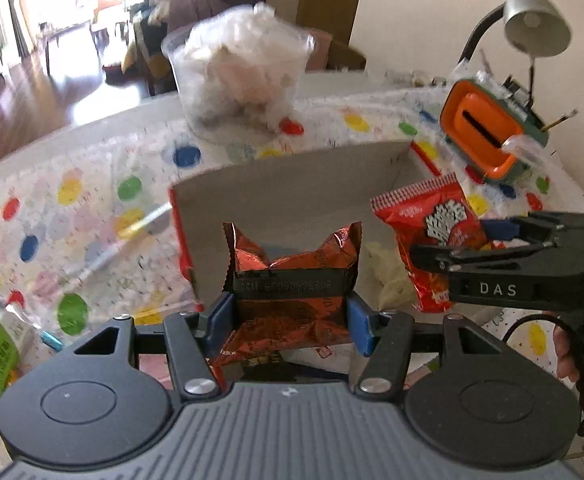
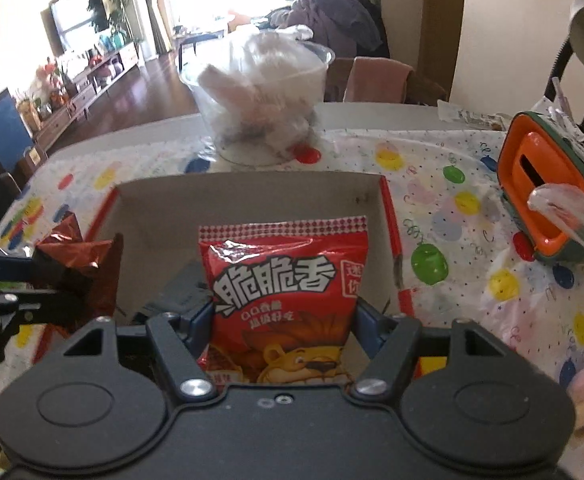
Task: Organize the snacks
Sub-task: 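Carry both packets into the red box and open both tools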
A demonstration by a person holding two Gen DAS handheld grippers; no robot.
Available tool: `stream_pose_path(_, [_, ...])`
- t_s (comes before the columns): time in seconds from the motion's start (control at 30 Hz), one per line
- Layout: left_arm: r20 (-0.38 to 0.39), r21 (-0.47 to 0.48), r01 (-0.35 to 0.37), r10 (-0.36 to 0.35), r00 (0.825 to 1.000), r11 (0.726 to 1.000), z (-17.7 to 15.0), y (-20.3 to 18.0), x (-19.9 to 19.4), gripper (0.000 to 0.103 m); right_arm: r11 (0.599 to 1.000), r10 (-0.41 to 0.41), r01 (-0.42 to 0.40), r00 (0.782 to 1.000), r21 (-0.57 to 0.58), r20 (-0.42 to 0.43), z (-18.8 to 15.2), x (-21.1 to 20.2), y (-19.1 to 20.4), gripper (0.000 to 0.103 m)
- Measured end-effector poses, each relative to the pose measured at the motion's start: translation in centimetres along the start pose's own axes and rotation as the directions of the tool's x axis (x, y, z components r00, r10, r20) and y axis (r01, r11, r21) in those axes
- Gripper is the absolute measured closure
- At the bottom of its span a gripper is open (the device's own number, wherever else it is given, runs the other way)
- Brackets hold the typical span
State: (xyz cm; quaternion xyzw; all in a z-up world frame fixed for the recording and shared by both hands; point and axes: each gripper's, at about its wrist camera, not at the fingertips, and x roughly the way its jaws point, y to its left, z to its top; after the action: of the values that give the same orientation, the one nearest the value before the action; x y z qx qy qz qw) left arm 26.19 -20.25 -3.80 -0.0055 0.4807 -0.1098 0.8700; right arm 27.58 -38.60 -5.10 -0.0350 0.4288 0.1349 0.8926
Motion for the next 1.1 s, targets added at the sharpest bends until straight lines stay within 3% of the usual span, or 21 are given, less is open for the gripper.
stream_pose_path(0.17, [-0.075,-0.008,-0.019,0.019,0.997,1.000,0.8,-0.8,3.0,0.044,0.994,-0.013,0.006,0.998,-0.107,-0.057,0.8,2.2,0.4,0.034])
stream_pose_path(0.33, [-0.109,0.028,-0.050,0.053,0.993,0.998,1.2,-1.8,5.0,0.044,0.987,0.024,-0.039,0.995,-0.154,-0.096,1.8,4.4,0.4,0.034])
stream_pose_path(0.6, [-0.179,0.049,-0.077,0.085,0.980,0.996,1.3,-2.3,7.7,0.044,0.973,0.017,-0.056,0.985,-0.223,-0.172,2.0,6.9,0.0,0.034])
stream_pose_path(0.97, [-0.220,0.067,-0.086,0.099,0.971,0.994,0.8,-2.5,9.0,0.042,0.970,0.019,-0.059,0.986,-0.235,-0.168,1.7,7.1,0.0,0.032])
stream_pose_path(1.1, [-0.219,0.062,-0.080,0.091,0.972,0.995,0.6,-2.5,8.8,0.042,0.974,0.029,-0.061,0.989,-0.219,-0.148,1.6,6.3,-0.2,0.025])
